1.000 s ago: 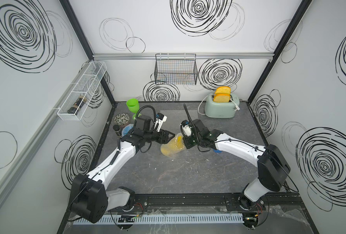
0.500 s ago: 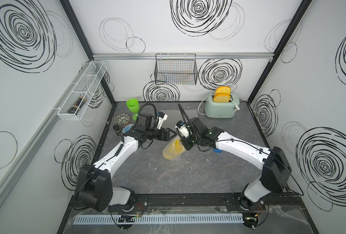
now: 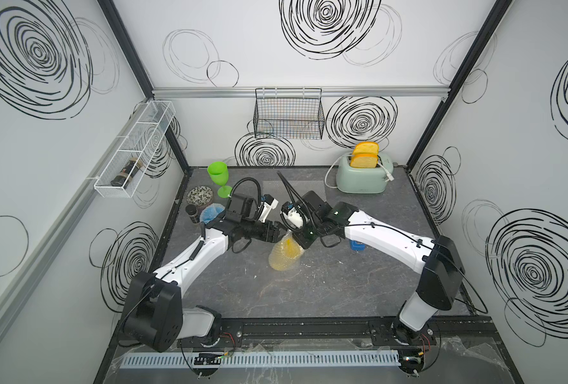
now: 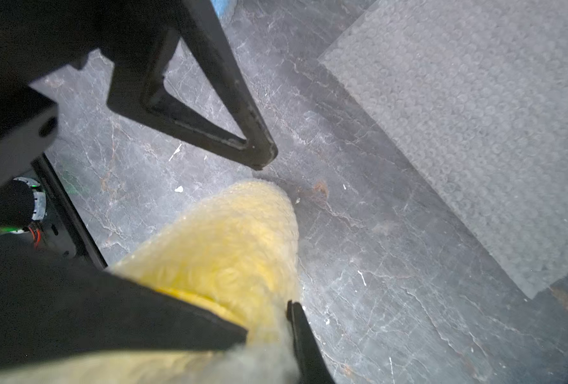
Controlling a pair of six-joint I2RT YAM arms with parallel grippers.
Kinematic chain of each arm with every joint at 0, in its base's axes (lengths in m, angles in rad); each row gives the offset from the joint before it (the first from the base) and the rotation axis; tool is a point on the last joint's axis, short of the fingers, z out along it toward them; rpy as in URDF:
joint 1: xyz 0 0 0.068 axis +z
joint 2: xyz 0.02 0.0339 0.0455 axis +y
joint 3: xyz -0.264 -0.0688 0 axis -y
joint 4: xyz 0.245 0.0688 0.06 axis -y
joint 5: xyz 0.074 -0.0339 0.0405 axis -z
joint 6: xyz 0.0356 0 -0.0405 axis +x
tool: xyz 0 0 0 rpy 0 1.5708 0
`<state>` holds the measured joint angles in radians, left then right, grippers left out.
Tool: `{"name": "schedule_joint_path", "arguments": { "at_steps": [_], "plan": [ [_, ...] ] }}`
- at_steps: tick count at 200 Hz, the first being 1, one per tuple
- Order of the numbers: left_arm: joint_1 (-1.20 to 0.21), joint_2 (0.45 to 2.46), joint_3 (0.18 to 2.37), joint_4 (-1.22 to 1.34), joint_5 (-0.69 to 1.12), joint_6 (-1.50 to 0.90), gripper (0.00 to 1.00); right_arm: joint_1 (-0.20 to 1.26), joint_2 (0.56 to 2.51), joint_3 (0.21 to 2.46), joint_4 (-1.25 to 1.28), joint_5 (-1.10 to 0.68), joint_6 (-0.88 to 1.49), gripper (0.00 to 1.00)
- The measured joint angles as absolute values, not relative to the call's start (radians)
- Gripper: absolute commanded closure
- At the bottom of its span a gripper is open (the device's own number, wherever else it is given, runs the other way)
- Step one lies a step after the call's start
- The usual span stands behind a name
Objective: Wrap wine glasses in bubble wrap
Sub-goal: Wrap the wine glass in bubble wrap, then pick up the bubble wrap from the center of the board.
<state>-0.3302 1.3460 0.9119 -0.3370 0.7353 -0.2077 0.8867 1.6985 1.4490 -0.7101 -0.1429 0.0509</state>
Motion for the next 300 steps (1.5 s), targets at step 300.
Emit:
{"name": "schedule_joint_path", "arguments": {
  "at_steps": [300],
  "plan": [
    [-0.400,1.249,0.863,-0.416,0.562,0.062,0.41,0.814,1.637,1.341,-0.634,-0.475,0.194,0.60]
  ]
}}
